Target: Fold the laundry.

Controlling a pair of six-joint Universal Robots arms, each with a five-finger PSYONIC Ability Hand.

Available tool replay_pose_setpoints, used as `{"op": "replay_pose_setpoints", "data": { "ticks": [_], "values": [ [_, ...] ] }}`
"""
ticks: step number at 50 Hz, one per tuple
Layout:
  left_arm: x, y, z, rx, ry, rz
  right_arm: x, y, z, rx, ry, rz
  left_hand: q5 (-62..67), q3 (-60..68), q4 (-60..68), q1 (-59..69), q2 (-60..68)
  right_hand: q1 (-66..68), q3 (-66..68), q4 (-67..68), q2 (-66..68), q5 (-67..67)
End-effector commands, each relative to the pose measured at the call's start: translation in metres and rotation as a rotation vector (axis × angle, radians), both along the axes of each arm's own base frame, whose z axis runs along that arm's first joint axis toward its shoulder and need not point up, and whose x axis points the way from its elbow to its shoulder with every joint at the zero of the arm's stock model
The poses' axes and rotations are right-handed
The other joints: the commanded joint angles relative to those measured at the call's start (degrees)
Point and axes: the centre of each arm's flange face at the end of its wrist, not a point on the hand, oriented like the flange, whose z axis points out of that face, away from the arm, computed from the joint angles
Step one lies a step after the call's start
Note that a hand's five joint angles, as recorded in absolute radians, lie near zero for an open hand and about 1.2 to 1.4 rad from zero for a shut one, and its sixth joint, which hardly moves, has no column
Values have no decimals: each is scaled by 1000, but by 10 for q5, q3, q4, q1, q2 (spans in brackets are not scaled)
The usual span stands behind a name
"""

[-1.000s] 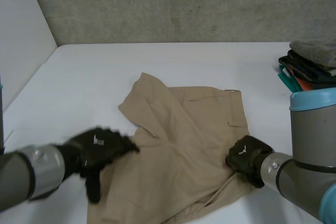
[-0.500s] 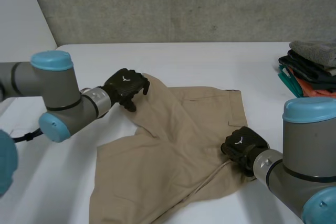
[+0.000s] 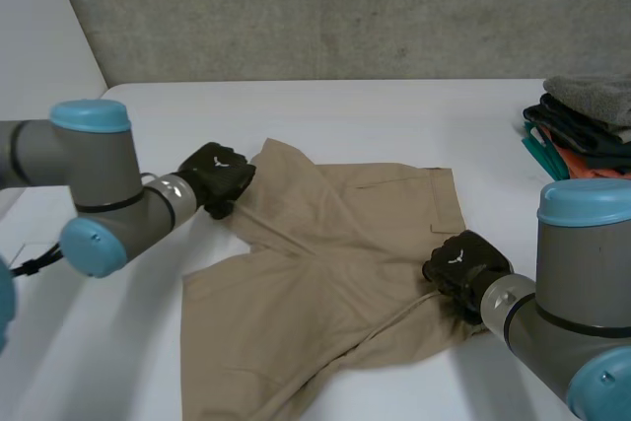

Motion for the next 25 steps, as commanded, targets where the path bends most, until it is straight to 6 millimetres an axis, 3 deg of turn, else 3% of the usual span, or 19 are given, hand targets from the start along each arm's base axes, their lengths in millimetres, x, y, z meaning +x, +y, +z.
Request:
{"op": "replay_pose_setpoints", "data": {
  "ticks": [1, 7, 13, 14, 15, 18, 25],
  "values": [
    [20, 19, 6, 5, -77, 48, 4, 10, 3, 7, -1, 24, 136, 119, 113, 138, 116, 164, 116, 113, 128, 113],
    [36, 17, -5, 26, -184, 139, 5, 14, 4, 18, -11, 29, 136, 119, 113, 138, 116, 164, 116, 113, 128, 113],
    [38, 20, -12, 55, -224, 144, 4, 14, 7, 11, -21, 20, 118, 101, 95, 120, 98, 164, 116, 113, 128, 113],
    [38, 21, -10, 56, -218, 144, 4, 13, 7, 9, -23, 16, 81, 64, 58, 83, 61, 164, 116, 113, 128, 113],
    [35, 24, -6, 65, -201, 142, 4, 13, 8, 7, -28, 14, -124, -141, -147, -122, -144, 164, 116, 113, 128, 113],
    [34, 30, 9, 76, -141, 156, 4, 10, 11, 2, -51, -3, -564, -581, -587, -562, -584, 164, 116, 113, 128, 113],
    [47, 50, 49, 138, 19, 249, 5, 7, 13, 8, -117, -43, -564, -581, -587, -562, -584, 164, 116, 113, 128, 113]
  ]
}}
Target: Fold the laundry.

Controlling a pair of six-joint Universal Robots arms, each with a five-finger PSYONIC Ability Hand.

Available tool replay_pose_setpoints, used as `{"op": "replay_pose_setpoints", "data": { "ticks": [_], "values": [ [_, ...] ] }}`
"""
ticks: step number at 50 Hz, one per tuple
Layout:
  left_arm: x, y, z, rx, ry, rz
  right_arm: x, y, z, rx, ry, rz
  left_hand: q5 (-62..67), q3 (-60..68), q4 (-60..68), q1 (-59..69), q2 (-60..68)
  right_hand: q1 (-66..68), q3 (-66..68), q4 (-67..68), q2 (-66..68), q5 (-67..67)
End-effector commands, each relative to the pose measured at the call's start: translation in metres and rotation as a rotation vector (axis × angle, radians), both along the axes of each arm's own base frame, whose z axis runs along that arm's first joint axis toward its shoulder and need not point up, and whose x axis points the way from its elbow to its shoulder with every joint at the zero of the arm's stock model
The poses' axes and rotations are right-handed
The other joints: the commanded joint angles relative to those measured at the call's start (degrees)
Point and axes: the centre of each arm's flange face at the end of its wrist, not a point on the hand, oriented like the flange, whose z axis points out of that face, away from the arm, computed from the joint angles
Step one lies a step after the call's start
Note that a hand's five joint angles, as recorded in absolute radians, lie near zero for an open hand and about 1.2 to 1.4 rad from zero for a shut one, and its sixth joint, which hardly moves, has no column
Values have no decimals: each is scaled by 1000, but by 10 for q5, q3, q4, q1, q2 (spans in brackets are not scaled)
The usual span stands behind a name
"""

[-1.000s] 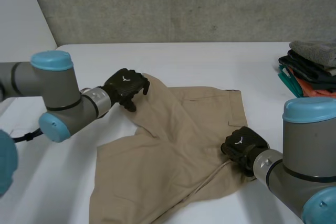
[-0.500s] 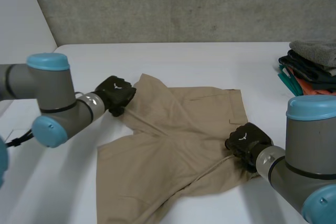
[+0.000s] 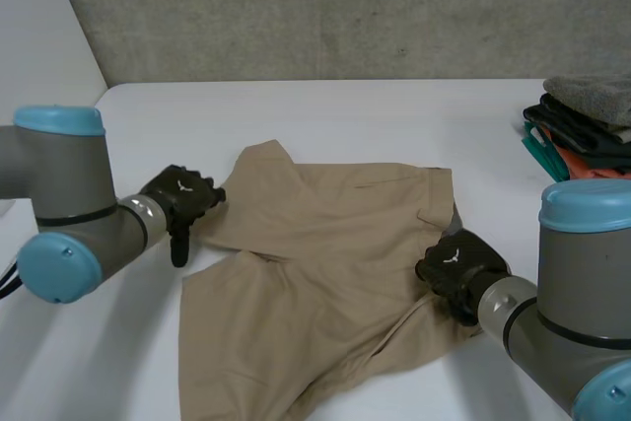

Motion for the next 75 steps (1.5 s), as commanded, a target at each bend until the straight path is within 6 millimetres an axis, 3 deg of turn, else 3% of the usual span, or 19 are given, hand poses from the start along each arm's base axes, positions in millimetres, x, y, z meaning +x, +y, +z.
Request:
{"op": "replay_pose_setpoints", "data": {
  "ticks": [1, 4, 8, 13, 16, 20, 40, 43, 46, 48, 52, 57, 62, 66, 71, 75],
  "values": [
    [15, 30, 48, 65, 198, 118, 1, -3, 3, 9, -68, -42, -30, -26, -20, -7, -24, 164, 116, 113, 128, 113],
    [20, 49, 58, 110, 246, 144, 1, -5, 4, 25, -107, -69, 6, 10, 16, 29, 11, 164, 116, 113, 128, 113],
    [27, 93, 61, 248, 298, 156, 0, -11, 7, 42, -170, -110, 102, 106, 112, 125, 107, 164, 116, 113, 128, 113],
    [34, 158, 45, 441, 311, 121, -1, -15, 9, 58, -221, -150, 213, 217, 223, 236, 218, 164, 116, 113, 128, 113],
    [37, 183, 36, 481, 297, 92, 0, -15, 9, 56, -226, -152, 268, 272, 278, 291, 273, 164, 116, 113, 128, 113],
    [41, 201, 23, 503, 271, 86, 0, -15, 9, 52, -225, -151, 344, 348, 354, 367, 349, 164, 116, 113, 128, 113],
    [38, 211, -7, 485, 172, 73, -3, -18, 19, -1, -242, -164, 270, 274, 280, 293, 275, 164, 116, 113, 128, 113],
    [37, 213, -8, 482, 158, 62, -4, -18, 20, 0, -241, -169, 339, 343, 349, 362, 344, 164, 116, 113, 128, 113],
    [36, 215, -10, 472, 139, 53, -4, -16, 23, -7, -232, -162, 669, 673, 679, 693, 675, 164, 116, 113, 128, 113],
    [36, 217, -7, 466, 127, 37, -5, -13, 25, -4, -218, -159, 670, 674, 680, 693, 676, 164, 116, 113, 128, 113],
    [37, 235, 5, 498, 72, -16, -11, 8, 29, 24, -80, -86, 670, 674, 680, 693, 676, 164, 116, 113, 128, 113],
    [44, 250, 24, 548, -11, -59, -36, 46, 25, 132, 251, 96, 670, 674, 680, 693, 676, 164, 116, 113, 128, 113],
    [45, 240, 36, 513, -41, -73, -32, 39, 30, 63, 220, 93, 670, 674, 680, 693, 676, 164, 116, 113, 128, 113],
    [41, 212, 43, 418, -24, -67, -27, 28, 32, 61, 167, 60, 670, 674, 680, 693, 676, 164, 116, 113, 128, 113],
    [23, 155, 57, 216, 50, -77, -12, 2, 39, -14, 52, 9, 670, 674, 680, 693, 676, 164, 116, 113, 128, 113],
    [4, 109, 65, 59, 136, -73, 2, -30, 45, -125, -56, -56, 670, 674, 680, 693, 676, 164, 116, 113, 128, 113]
  ]
}}
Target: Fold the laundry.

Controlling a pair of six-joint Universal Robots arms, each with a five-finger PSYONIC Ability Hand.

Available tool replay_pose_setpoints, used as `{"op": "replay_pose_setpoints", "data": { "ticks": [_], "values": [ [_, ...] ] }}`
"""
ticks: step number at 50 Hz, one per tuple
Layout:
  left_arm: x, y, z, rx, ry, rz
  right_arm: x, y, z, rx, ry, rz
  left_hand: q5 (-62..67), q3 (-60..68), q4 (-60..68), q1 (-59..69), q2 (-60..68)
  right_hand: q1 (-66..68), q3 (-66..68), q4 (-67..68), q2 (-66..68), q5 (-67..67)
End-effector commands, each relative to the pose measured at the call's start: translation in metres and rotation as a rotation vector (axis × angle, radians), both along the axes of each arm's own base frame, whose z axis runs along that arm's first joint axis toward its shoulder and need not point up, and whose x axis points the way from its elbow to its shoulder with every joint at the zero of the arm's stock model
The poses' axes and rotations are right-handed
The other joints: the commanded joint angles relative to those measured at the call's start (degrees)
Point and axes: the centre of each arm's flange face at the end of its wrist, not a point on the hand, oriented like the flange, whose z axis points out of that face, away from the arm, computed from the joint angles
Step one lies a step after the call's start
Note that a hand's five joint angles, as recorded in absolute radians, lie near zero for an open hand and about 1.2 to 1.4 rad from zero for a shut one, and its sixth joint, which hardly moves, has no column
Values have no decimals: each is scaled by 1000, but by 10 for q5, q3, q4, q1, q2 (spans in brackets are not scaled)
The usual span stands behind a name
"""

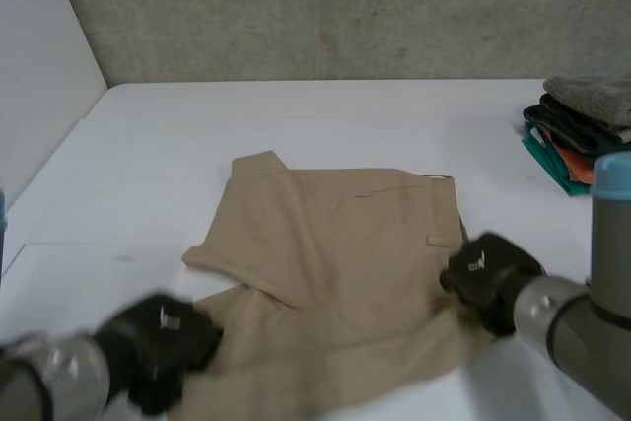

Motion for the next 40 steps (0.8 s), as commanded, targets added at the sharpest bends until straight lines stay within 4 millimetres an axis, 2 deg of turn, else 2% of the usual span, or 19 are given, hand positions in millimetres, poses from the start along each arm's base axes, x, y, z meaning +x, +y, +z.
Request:
{"op": "replay_pose_setpoints", "data": {
  "ticks": [1, 3, 6, 7, 10, 11, 15, 18, 19, 20, 21, 22, 23, 26, 27, 30, 31, 35, 40],
  "values": [
    [-31, -81, 15, -273, 150, 28, 24, -55, 9, -186, -195, -104, 136, 120, 113, 147, 115, 164, 116, 113, 128, 113],
    [-44, -112, 17, -362, 213, 49, 30, -68, 9, -238, -226, -119, 136, 120, 113, 147, 115, 164, 116, 113, 128, 113],
    [-59, -144, 16, -451, 272, 75, 42, -96, 9, -345, -277, -147, 136, 120, 113, 147, 115, 164, 116, 113, 128, 113],
    [-66, -165, 14, -510, 299, 96, 46, -107, 7, -386, -293, -159, 136, 120, 113, 147, 115, 164, 116, 113, 128, 113],
    [-79, -196, 8, -597, 329, 117, 56, -132, 3, -479, -332, -181, 136, 120, 113, 147, 115, 164, 116, 113, 128, 113],
    [-86, -215, 4, -651, 342, 131, 59, -139, 0, -504, -342, -190, 136, 120, 113, 147, 115, 164, 116, 113, 128, 113],
    [-101, -253, -11, -721, 358, 149, 72, -172, -16, -615, -381, -221, 136, 120, 113, 147, 115, 164, 116, 113, 128, 113],
    [-111, -269, -29, -713, 362, 151, 82, -191, -34, -670, -386, -231, 136, 120, 113, 147, 115, 164, 116, 113, 128, 113],
    [-114, -270, -31, -710, 363, 146, 88, -196, -43, -682, -375, -228, 136, 120, 113, 147, 115, -194, -242, -246, -230, -246],
    [-116, -269, -34, -700, 363, 140, 90, -199, -47, -690, -368, -228, 96, 81, 73, 107, 75, -391, -439, -443, -427, -442],
    [-119, -268, -36, -689, 366, 133, 92, -200, -50, -693, -363, -232, -79, -95, -102, -68, -100, -463, -511, -514, -499, -514],
    [-123, -266, -37, -682, 367, 130, 93, -202, -50, -702, -360, -241, -504, -519, -527, -493, -525, -536, -584, -587, -572, -587],
    [-124, -265, -36, -680, 370, 130, 93, -201, -49, -696, -359, -247, -564, -580, -587, -553, -585, -536, -584, -587, -572, -587],
    [-125, -256, -26, -660, 378, 137, 95, -197, -39, -678, -405, -229, -564, -580, -587, -553, -585, -536, -584, -587, -572, -587],
    [-125, -252, -23, -653, 380, 140, 96, -192, -24, -663, -462, -200, -564, -580, -587, -553, -585, -536, -584, -587, -572, -587],
    [-119, -235, -7, -624, 396, 154, 93, -181, -2, -610, -542, -165, -564, -580, -587, -553, -585, -536, -584, -587, -572, -587],
    [-116, -230, -2, -622, 405, 158, 87, -172, 11, -561, -580, -152, -564, -580, -587, -553, -585, -536, -584, -587, -572, -587],
    [-104, -206, 15, -607, 452, 156, 68, -147, 29, -407, -605, -142, -564, -580, -587, -553, -585, -536, -584, -587, -572, -587],
    [-89, -178, 22, -581, 505, 128, 39, -123, 15, -193, -530, -222, -564, -580, -587, -553, -585, -457, -505, -509, -493, -508]
  ]
}}
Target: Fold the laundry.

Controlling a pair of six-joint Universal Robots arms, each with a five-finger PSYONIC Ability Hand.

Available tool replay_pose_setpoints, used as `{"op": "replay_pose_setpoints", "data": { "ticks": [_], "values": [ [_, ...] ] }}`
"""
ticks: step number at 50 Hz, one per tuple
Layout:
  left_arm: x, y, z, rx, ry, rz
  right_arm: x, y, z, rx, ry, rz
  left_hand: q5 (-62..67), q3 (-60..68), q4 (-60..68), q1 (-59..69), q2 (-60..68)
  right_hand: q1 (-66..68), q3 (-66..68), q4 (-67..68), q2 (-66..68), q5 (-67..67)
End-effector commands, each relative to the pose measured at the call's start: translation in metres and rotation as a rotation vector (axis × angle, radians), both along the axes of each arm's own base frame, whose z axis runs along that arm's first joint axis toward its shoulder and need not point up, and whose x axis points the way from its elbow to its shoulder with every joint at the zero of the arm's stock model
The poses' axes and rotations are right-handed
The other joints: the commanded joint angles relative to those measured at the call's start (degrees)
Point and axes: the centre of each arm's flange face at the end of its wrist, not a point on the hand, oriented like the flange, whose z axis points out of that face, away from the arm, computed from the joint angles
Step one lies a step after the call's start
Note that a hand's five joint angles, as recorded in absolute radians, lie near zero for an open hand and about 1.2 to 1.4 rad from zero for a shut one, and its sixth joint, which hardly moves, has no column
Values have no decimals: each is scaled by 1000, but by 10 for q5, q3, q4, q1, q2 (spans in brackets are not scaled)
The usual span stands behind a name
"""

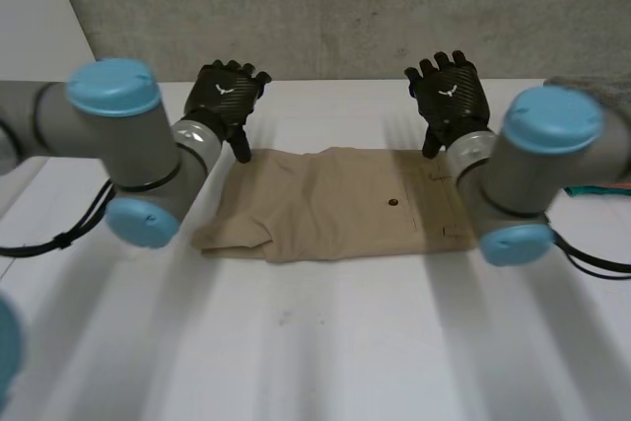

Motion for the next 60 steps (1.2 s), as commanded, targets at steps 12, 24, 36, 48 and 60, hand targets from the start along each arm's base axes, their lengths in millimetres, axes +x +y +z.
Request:
{"op": "replay_pose_setpoints", "data": {
  "ticks": [12, 24, 36, 48, 60],
  "values": [
    [33, 72, -3, 78, 112, -122, -59, 43, -75, 492, 74, -62, -28, -22, -16, -7, -18, 112, 121, 119, 120, 115],
    [43, 72, 8, 87, 152, -75, -107, 0, -51, 228, 359, -381, -28, -22, -16, -7, -18, 670, 678, 677, 677, 672],
    [55, 78, 20, 86, 183, -66, 40, 82, -26, -353, 426, 311, -28, -22, -16, -7, -18, 670, 678, 677, 677, 672],
    [48, 77, 20, 88, 172, -67, 56, 120, -36, -114, 344, 514, -28, -22, -16, -7, -18, -30, -22, -23, -23, -28],
    [-2, 76, 41, 53, 181, -142, -4, 50, 43, 167, -260, 271, -28, -22, -16, -7, -18, -30, -22, -23, -23, -28]
  ]
}}
